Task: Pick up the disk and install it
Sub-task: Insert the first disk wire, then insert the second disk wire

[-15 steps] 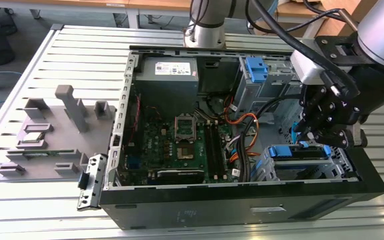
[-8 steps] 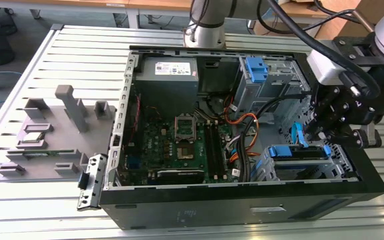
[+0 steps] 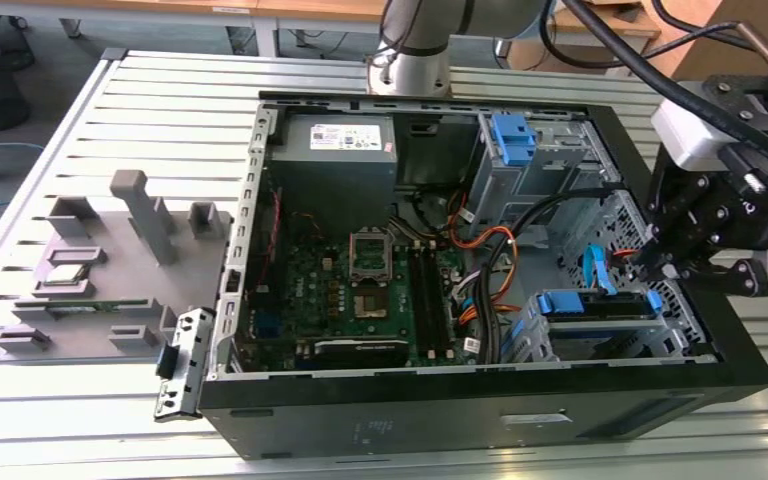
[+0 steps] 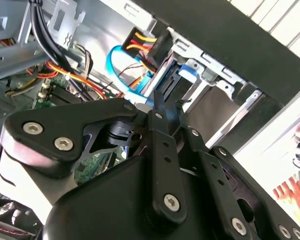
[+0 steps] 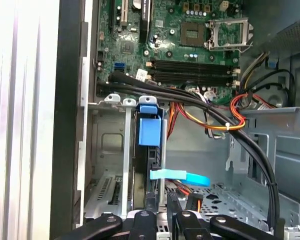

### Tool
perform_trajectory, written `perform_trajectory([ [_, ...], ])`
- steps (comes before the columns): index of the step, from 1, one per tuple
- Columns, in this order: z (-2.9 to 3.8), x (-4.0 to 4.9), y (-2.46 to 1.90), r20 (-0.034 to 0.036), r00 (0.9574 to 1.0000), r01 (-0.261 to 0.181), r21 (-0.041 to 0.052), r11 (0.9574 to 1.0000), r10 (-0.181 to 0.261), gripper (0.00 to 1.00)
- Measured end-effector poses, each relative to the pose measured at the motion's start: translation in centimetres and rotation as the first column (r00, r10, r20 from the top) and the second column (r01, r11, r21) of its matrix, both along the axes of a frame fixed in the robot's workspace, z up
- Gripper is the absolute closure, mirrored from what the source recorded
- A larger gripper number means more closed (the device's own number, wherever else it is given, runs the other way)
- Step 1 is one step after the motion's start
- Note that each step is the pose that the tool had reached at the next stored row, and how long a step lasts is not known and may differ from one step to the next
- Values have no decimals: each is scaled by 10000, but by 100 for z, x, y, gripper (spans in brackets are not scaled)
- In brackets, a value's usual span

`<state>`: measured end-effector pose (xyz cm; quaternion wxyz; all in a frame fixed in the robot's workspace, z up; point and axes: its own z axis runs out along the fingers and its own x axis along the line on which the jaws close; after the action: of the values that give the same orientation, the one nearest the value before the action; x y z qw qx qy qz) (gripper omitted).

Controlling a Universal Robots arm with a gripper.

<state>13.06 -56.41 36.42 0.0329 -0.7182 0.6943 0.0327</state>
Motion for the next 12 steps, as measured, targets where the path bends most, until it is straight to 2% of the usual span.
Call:
perform_trajectory([
  [7, 0, 7, 14, -1, 9992, 397, 0, 9992, -397, 76],
  [12, 0, 8, 15, -3, 9990, 442, 5, 9990, -442, 76],
])
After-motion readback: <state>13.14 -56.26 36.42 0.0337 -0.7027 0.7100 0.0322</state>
